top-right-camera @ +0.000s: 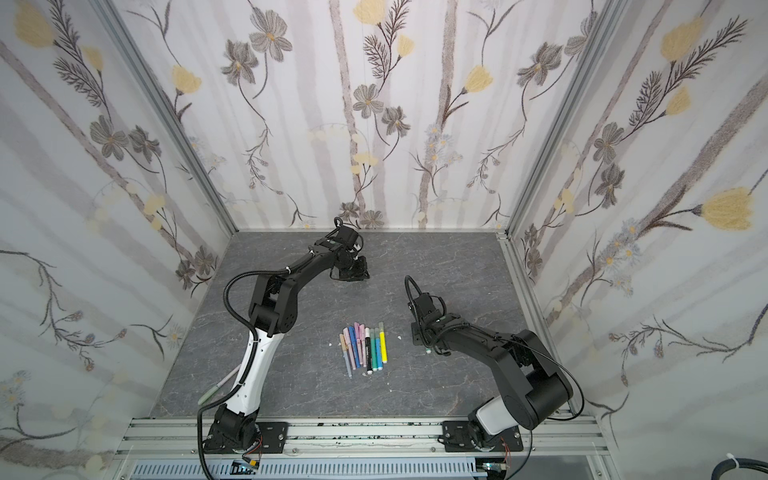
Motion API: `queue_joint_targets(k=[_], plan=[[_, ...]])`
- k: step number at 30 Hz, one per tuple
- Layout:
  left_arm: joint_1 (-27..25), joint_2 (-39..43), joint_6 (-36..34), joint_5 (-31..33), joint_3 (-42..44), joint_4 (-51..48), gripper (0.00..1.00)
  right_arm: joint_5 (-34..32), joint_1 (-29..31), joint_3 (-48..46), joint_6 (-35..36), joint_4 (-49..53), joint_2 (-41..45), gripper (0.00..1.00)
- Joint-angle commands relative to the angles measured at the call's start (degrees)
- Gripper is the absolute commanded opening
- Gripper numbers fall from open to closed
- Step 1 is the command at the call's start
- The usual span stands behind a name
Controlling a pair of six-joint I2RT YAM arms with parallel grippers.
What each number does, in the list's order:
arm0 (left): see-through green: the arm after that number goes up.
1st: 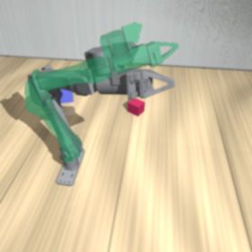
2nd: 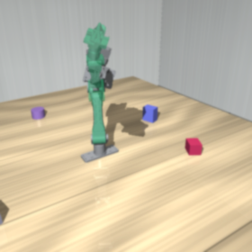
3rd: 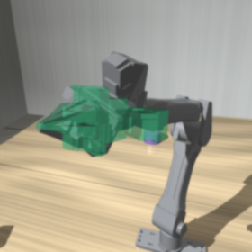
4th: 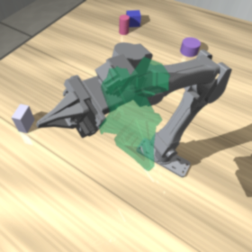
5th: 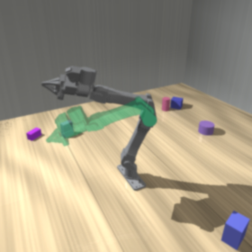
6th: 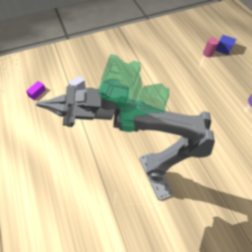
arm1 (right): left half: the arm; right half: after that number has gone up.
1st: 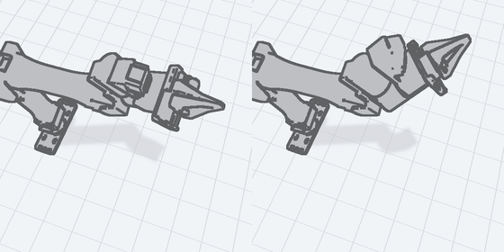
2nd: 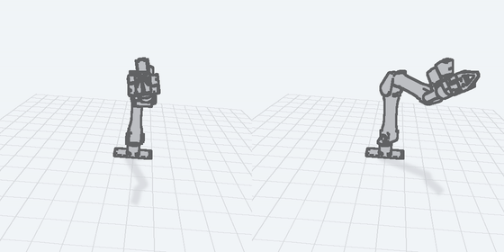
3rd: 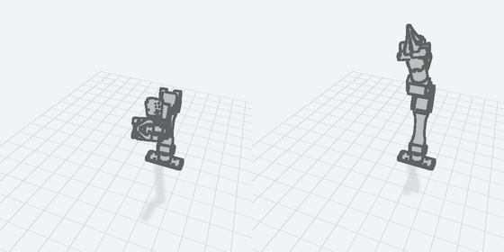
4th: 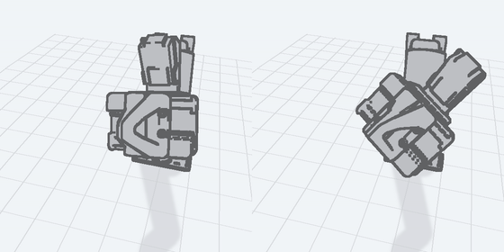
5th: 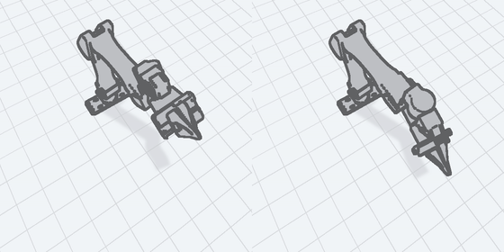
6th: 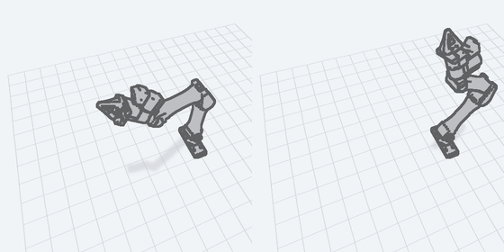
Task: Open the pen caps
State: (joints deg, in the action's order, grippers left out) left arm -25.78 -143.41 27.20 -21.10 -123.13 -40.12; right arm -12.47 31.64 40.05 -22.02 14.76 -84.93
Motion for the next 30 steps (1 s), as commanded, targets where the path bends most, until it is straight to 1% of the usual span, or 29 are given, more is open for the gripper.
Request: queue_joint_targets(k=[1,6,11,14,20,23,27,30], plan=[[0.1,-0.5,0.2,1.2,0.4,-1.6,0.29,-1.5,-0.1,0.4,-0.3,1.4,1.9,0.36],[0.3,1.6,0.6,0.8,2.8,0.6,0.30,0.8,-0.1,0.8,0.3,2.6,6.5,0.40],[0.4,5.9,2.0,-4.6,6.5,6.3,0.35,4.3,0.0,2.4,0.5,4.2,10.4,0.44],[0.4,8.8,3.5,-7.4,8.3,9.0,0.37,6.3,0.4,2.6,-0.2,5.1,10.5,0.45],[0.5,15.5,3.4,-8.4,10.7,9.2,0.38,7.4,4.6,5.9,-3.3,4.8,8.6,0.46],[1.3,21.1,3.3,-8.4,14.9,10.7,0.39,8.0,7.9,7.5,-5.3,3.9,6.2,0.47],[3.3,30.0,3.7,-8.4,24.5,15.3,0.41,8.6,11.7,9.9,-7.5,3.1,1.9,0.48],[5.5,37.2,3.5,-8.3,32.5,18.2,0.43,7.8,14.0,11.8,-8.5,3.3,-1.1,0.47]])
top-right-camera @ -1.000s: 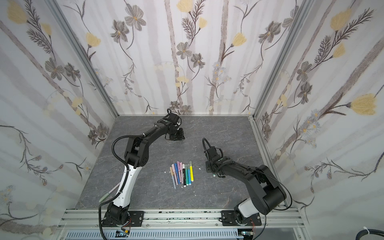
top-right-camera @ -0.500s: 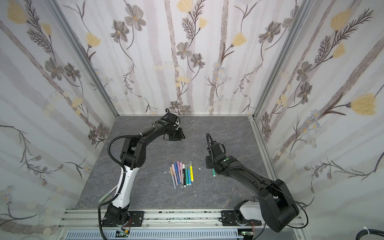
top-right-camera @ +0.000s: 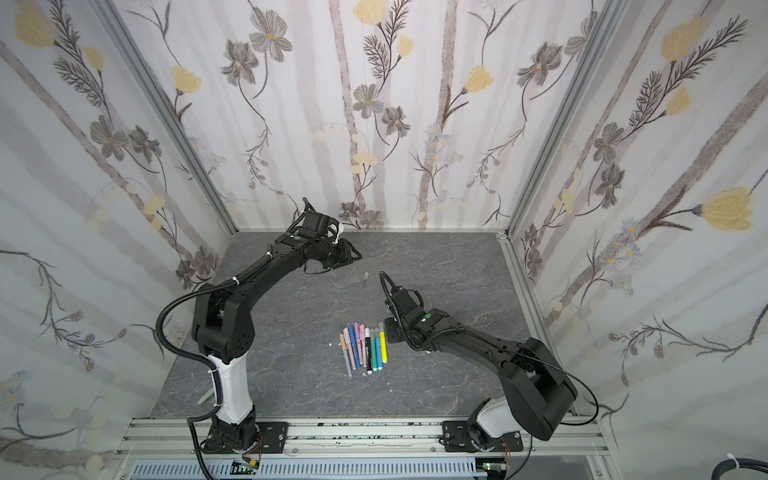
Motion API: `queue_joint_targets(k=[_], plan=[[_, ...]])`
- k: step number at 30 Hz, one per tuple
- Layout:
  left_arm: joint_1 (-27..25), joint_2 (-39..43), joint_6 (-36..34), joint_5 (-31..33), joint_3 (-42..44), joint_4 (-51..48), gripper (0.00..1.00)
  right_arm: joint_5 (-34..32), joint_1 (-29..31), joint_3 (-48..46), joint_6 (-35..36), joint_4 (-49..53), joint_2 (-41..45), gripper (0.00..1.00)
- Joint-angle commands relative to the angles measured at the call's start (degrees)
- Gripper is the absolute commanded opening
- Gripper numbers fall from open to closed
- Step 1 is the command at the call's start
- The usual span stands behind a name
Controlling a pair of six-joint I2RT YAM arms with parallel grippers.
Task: Open the pen caps
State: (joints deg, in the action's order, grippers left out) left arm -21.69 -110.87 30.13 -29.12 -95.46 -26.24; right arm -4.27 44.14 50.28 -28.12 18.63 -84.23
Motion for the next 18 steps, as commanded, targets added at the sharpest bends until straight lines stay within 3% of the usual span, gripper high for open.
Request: queue_joint_targets(k=[1,9,18], plan=[[2.1,6.4,0.3,-0.1,6.8,4.8,0.44,-1.0,1.8,2.0,-2.8,-0.2,-2.6,0.47],[7.2,19.5,-0.2,1.1,23.8,8.9,0.45,-2.2,2.4,3.5,-4.0,1.4,-6.8,0.44],[9.8,24.1,-1.0,0.7,32.3,9.9,0.46,-2.0,4.5,4.3,-4.2,2.7,-10.2,0.39]])
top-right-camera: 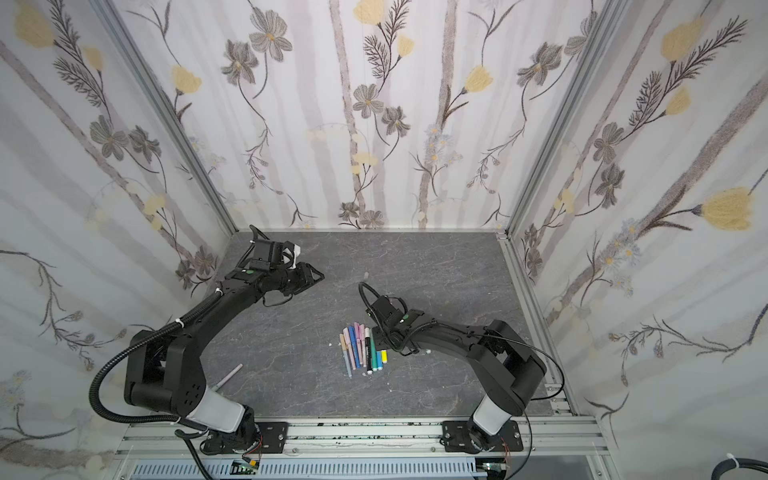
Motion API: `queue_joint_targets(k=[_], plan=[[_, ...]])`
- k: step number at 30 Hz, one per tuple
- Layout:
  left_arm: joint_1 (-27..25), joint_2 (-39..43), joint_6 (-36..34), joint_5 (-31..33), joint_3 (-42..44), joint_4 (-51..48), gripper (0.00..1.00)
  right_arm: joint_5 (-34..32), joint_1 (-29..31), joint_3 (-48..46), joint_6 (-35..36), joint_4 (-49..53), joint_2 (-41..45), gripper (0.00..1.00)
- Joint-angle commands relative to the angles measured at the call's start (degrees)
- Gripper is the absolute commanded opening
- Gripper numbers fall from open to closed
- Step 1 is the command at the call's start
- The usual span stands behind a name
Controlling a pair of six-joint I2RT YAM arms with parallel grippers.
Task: Open the pen caps
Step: 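Grasp the yellow highlighter with the right gripper and lift it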
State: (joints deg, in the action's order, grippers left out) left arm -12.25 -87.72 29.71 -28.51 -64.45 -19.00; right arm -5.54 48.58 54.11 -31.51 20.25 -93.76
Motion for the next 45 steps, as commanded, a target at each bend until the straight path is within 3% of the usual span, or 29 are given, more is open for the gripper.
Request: queue_joint_targets(k=[1,23,28,32,39,45], plan=[[0.4,1.2,-0.4,0.0,1.8,3.0,0.46,-0.7,0.1,0.3,-0.9,1.0,-0.7,0.39],[0.6,0.6,-0.5,-0.7,3.7,4.6,0.46,-0.7,0.5,-2.0,-1.3,0.3,-4.8,0.34],[0.6,0.8,-0.4,-1.2,3.9,4.8,0.46,-1.1,0.5,-3.1,-1.4,0.6,-4.7,0.27],[0.5,0.4,-0.6,-2.7,3.1,4.2,0.47,-1.1,0.5,-4.7,-1.4,0.6,-3.7,0.15],[-2.1,0.5,-0.5,-6.1,0.5,2.3,0.47,1.2,-1.2,-7.6,1.4,-0.6,1.9,0.06],[-8.3,0.5,1.0,-10.2,-0.2,4.4,0.47,10.2,-10.4,-10.5,6.0,-4.4,14.9,0.04]])
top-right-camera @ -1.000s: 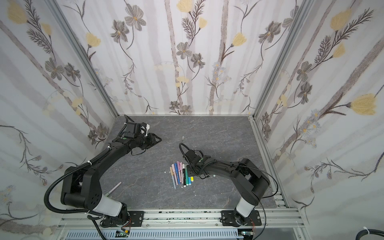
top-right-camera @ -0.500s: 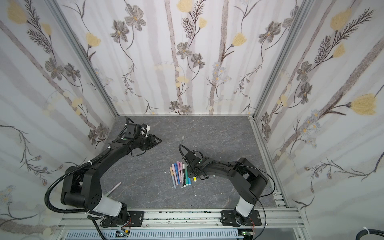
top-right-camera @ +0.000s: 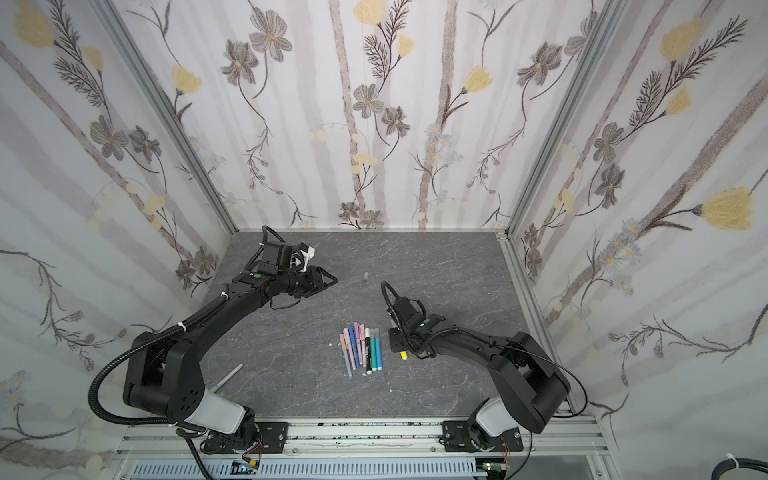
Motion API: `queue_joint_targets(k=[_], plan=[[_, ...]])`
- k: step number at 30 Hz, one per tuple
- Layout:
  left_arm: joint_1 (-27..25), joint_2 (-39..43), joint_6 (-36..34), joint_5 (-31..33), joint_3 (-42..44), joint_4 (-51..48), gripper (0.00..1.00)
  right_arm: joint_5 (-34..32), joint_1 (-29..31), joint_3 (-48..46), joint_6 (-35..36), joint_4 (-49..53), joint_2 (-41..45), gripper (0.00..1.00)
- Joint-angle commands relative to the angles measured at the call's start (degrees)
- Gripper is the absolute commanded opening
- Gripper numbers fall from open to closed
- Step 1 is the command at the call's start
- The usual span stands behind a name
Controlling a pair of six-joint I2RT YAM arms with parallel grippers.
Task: Open the pen caps
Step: 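Grasp the yellow highlighter with the right gripper and lift it, then bring the yellow highlighter to the left gripper while the left gripper grasps its cap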
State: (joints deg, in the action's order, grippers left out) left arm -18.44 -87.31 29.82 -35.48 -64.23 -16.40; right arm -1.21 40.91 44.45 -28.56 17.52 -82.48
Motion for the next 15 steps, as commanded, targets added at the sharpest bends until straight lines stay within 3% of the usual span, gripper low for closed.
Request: queue_joint_targets(k=[1,6,15], plan=[[-3.2,0.1,1.3,-3.5,-0.2,2.7,0.47,6.9,-4.1,-0.9,3.6,-1.9,4.9,0.03],[-8.2,0.1,6.8,-4.9,2.5,11.0,0.48,11.7,-9.0,-0.7,7.0,-2.7,8.8,0.03],[-14.2,-2.3,12.2,-3.7,0.7,17.0,0.48,16.3,-9.1,-0.1,11.0,-6.2,11.0,0.01]])
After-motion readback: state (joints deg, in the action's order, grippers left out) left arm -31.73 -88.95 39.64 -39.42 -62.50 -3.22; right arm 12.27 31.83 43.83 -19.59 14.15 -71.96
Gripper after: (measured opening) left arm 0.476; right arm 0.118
